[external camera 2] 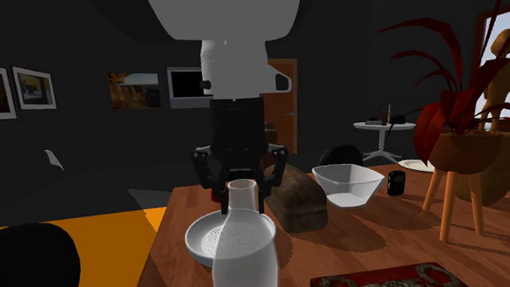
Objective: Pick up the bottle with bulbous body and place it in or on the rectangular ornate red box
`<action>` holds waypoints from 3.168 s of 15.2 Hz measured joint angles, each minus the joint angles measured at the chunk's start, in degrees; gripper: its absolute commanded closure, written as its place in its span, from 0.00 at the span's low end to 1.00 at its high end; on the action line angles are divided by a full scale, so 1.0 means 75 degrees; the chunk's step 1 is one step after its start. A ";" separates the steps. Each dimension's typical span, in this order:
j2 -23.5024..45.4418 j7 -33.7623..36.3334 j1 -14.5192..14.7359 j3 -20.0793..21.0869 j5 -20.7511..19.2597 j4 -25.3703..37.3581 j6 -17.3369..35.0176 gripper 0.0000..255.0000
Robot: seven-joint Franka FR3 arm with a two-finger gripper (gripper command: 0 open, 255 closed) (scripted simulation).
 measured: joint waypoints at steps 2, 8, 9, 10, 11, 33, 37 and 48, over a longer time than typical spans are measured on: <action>0.0001 0.0002 0.0001 0.0002 0.0000 0.0001 0.0001 1.00; -0.0065 -0.0010 0.0000 -0.0028 0.0005 0.0159 -0.0228 1.00; -0.0143 -0.0037 0.0008 -0.0057 0.0027 0.0192 -0.0337 1.00; -0.0167 -0.0043 0.0006 -0.0071 0.0026 0.0269 -0.0437 1.00; -0.0226 -0.0056 0.0012 -0.0093 0.0039 0.0337 -0.0560 1.00; -0.0989 -0.0857 -0.0208 -0.0951 -0.0052 0.1772 -0.2789 1.00; -0.1192 -0.1589 -0.0437 -0.1550 -0.0217 0.1863 -0.3136 1.00; -0.1158 -0.3525 -0.1093 -0.3095 -0.0807 0.2755 -0.4087 1.00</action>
